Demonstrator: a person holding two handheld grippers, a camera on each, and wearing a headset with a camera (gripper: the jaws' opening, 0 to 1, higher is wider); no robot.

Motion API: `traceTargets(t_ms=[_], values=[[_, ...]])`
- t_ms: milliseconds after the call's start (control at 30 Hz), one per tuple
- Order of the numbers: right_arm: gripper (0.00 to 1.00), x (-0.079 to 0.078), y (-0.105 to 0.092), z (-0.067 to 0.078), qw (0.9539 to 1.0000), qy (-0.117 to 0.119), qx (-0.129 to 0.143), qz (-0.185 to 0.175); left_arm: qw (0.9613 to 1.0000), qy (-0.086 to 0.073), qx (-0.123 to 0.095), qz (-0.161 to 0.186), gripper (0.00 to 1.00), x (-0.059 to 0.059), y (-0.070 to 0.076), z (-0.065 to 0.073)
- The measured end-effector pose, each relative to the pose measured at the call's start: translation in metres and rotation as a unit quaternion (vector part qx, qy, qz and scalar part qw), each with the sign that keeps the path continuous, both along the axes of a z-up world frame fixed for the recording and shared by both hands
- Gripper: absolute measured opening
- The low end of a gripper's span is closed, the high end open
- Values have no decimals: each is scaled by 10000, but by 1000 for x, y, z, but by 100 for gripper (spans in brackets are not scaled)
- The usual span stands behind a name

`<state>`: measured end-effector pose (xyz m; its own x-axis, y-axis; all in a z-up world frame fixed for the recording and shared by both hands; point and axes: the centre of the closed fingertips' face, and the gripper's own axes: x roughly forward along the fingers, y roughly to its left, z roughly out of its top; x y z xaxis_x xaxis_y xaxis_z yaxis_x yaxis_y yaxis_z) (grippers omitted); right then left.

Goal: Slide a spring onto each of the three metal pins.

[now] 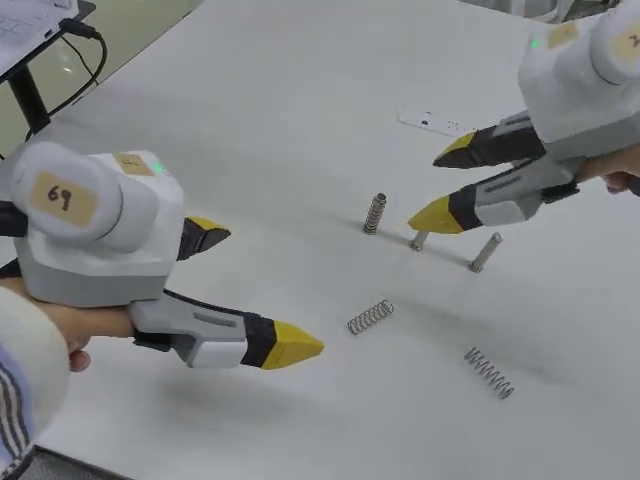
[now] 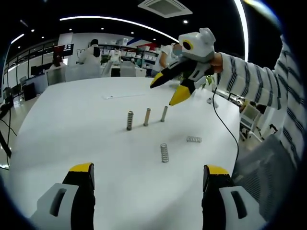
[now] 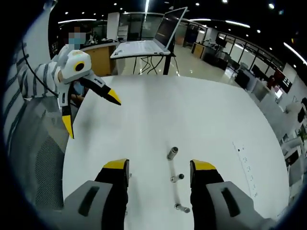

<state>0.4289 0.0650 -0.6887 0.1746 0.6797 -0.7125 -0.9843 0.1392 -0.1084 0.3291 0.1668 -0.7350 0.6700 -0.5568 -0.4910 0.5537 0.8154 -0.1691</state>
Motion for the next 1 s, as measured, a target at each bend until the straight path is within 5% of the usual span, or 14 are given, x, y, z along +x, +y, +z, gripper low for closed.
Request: traceTargets(t_ms=[200, 467, 600, 900, 1000], values=[[53, -12, -26, 2, 9982, 9, 339, -488, 10000, -8, -26, -15, 90, -2, 1, 2], [55, -23, -55, 3, 9903, 22, 742, -1172, 10000, 56, 37, -44, 90, -7, 6, 0], [60, -29, -63, 3, 9805, 194, 1174, -1567, 9999, 44, 93, -68, 88, -7, 7, -2], [81, -39, -81, -12, 9598, 283, 1644, -2256, 9995, 109, 59, -274, 88, -12, -9, -9], [87, -50, -84, -18, 9568, 406, 1775, -2268, 9994, 164, -10, -315, 88, -14, -11, -12]])
